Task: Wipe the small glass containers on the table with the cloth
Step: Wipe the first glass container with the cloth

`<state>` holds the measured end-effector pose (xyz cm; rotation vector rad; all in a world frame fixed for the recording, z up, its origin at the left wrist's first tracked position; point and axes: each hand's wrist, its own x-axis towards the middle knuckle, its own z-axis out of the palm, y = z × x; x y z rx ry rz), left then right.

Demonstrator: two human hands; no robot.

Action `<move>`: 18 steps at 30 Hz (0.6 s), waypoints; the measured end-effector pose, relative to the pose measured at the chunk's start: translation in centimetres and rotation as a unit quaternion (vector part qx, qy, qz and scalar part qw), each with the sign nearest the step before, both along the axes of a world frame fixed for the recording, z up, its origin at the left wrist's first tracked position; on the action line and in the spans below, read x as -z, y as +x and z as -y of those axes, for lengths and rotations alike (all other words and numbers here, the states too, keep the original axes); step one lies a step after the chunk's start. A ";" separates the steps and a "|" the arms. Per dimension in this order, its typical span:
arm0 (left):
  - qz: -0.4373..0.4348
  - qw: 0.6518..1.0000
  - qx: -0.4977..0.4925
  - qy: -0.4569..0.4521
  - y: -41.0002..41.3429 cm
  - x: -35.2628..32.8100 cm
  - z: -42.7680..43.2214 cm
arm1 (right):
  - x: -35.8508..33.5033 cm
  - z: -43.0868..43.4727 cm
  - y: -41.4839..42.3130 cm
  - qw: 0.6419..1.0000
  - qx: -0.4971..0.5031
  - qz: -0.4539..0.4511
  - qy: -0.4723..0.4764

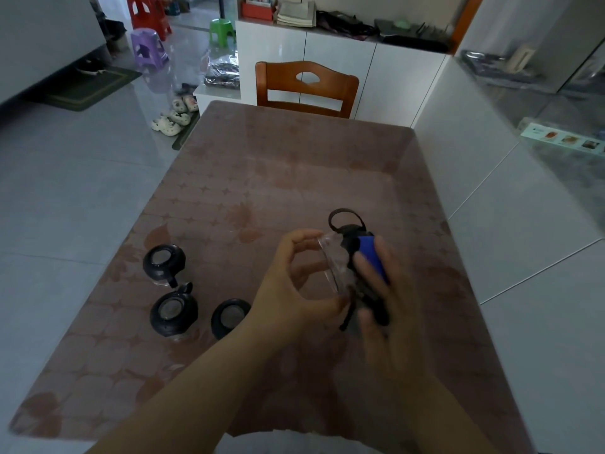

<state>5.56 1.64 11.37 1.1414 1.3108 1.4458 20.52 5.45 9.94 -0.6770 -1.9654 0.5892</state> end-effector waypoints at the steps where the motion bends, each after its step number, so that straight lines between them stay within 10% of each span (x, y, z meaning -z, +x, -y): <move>1: -0.014 1.000 0.001 0.002 0.1 0.0 0.0 | 0.1 0.0 0.0 0.998 0.008 0.046 0.031; 18: -0.055 0.997 -0.037 0.045 -0.9 -1.6 -0.1 | -0.5 -0.7 0.6 0.988 -0.054 0.087 0.117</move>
